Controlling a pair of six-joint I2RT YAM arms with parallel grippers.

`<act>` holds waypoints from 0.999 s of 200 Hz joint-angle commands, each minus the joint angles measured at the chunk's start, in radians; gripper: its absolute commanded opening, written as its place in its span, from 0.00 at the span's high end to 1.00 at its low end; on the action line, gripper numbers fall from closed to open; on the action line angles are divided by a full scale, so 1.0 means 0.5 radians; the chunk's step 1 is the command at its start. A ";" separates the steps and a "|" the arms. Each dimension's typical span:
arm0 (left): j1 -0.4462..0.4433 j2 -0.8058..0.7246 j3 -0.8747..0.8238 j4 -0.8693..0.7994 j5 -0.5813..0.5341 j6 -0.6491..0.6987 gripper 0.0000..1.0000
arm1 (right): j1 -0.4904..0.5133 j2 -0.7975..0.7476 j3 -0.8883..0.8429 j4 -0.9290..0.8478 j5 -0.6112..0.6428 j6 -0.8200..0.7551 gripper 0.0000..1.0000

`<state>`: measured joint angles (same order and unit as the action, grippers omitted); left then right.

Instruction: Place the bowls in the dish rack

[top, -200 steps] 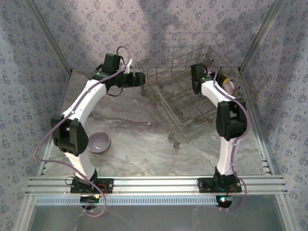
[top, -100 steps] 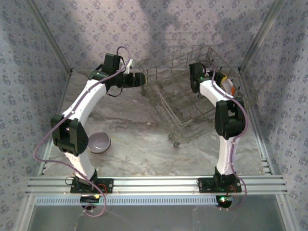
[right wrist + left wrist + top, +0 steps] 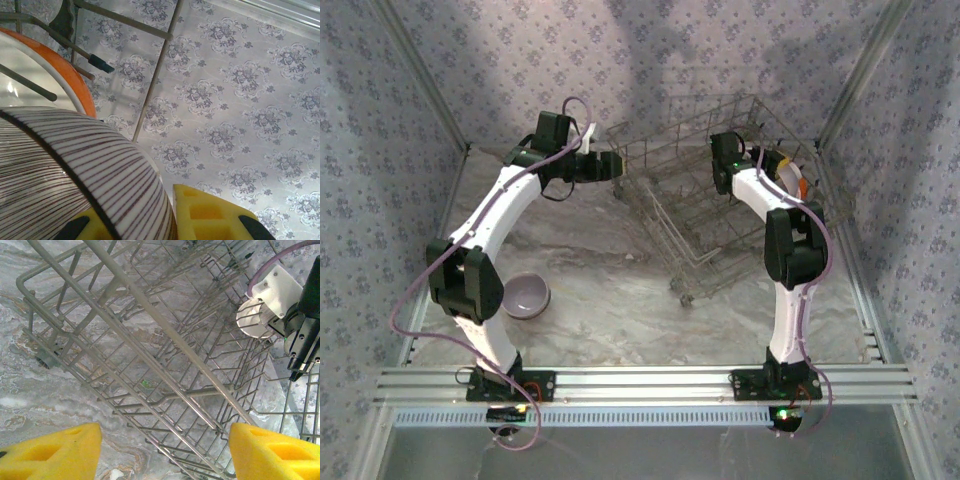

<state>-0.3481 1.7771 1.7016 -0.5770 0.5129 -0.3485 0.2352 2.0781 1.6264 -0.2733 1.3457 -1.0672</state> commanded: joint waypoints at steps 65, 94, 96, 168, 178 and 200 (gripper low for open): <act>-0.008 0.003 0.033 -0.030 0.060 0.047 0.32 | 0.037 0.070 -0.167 -0.082 -0.283 0.207 1.00; -0.006 0.005 0.037 -0.025 0.063 0.043 0.32 | 0.041 0.076 -0.185 -0.087 -0.301 0.225 0.99; -0.006 0.005 0.038 -0.024 0.063 0.043 0.32 | 0.043 0.077 -0.185 -0.087 -0.302 0.227 0.99; -0.006 0.005 0.033 -0.021 0.063 0.040 0.31 | 0.069 0.124 -0.169 -0.122 -0.307 0.269 0.99; -0.006 0.002 0.034 -0.023 0.060 0.040 0.32 | 0.075 0.124 -0.169 -0.120 -0.313 0.272 0.99; -0.007 0.001 0.032 -0.024 0.060 0.040 0.32 | 0.081 0.119 -0.183 -0.161 -0.314 0.317 0.98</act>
<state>-0.3481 1.7771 1.7016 -0.5770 0.5133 -0.3416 0.2527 2.0708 1.5806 -0.2661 1.3842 -0.9825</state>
